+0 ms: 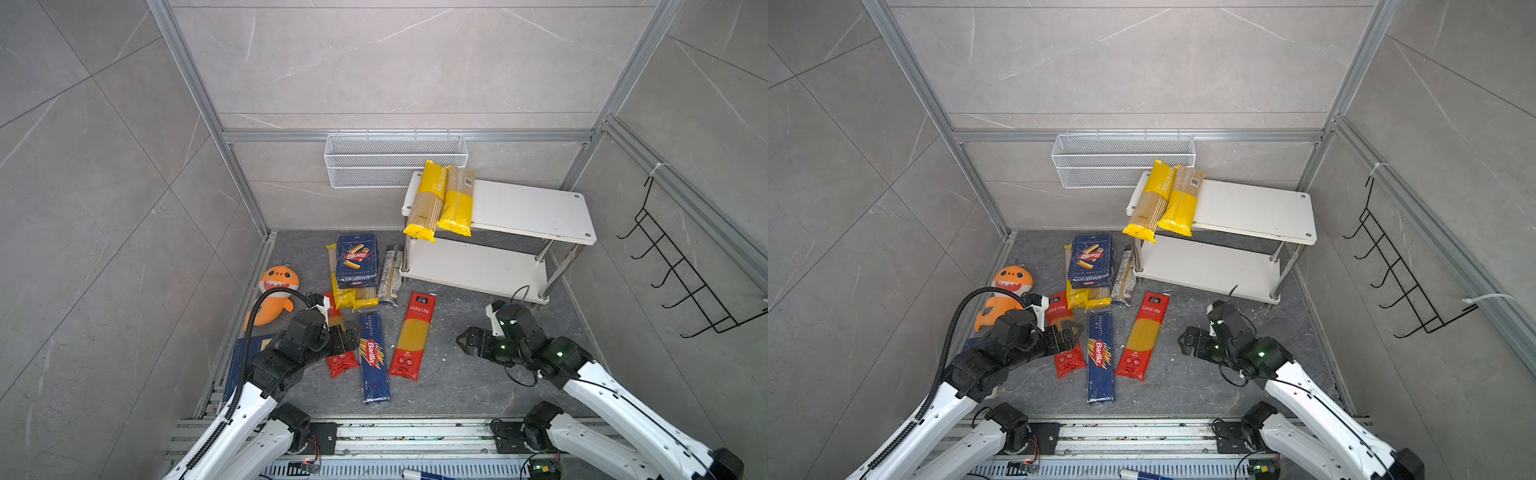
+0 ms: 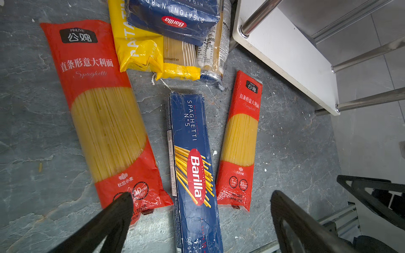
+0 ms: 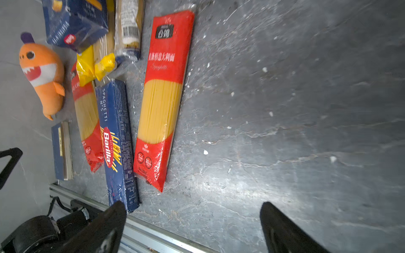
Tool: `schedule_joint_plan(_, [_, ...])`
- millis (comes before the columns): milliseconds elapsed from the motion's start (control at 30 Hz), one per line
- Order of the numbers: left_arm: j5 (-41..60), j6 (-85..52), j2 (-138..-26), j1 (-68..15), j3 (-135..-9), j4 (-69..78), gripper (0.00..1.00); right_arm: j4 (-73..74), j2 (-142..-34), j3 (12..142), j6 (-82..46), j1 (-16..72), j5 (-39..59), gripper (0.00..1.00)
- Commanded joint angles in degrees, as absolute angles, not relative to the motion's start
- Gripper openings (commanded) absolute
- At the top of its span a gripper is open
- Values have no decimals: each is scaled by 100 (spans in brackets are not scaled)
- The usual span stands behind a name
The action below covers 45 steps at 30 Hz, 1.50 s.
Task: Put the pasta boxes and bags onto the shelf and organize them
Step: 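Release the bag and move the right gripper down toward the red spaghetti bag, then close the right gripper on the red spaghetti bag and lift it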
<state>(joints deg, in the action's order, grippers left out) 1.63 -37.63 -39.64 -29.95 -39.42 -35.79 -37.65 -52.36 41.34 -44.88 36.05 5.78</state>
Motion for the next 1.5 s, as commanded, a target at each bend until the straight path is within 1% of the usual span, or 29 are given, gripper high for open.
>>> schedule_joint_plan(0, [132, -3846, -3867, -2979, -3847, -3686, 100, -2924, -5828, 4032, -4802, 3963, 239, 97])
schedule_joint_plan(167, [136, -3884, -3788, -2979, -3681, -3684, 100, -2417, -7013, 4297, -4911, 4460, -55, 99])
schedule_joint_plan(333, [30, -3881, -3839, -2977, -3560, -3656, 100, -2359, -8148, 4855, -4992, 4910, -474, 99])
schedule_joint_plan(667, [-220, -3779, -4039, -2968, -3517, -3508, 100, -2491, -9511, 5829, -5115, 5256, -890, 99])
schedule_joint_plan(867, [-255, -3737, -4019, -2970, -3454, -3433, 100, -2713, -10028, 6223, -5313, 5398, -990, 99])
schedule_joint_plan(1000, [-261, -3712, -3940, -2968, -3384, -3420, 100, -3164, -10312, 6496, -5457, 5570, -1281, 99])
schedule_joint_plan(1300, [-113, -3777, -3764, -2969, -3156, -3193, 100, -3368, -10966, 6857, -5761, 6032, -1283, 99])
schedule_joint_plan(1400, [-52, -3770, -3740, -2971, -3156, -3166, 100, -3526, -11151, 6945, -5800, 6078, -1291, 97])
schedule_joint_plan(1467, [-35, -3768, -3680, -2968, -3153, -3173, 100, -3540, -11167, 6845, -5807, 6084, -1276, 90])
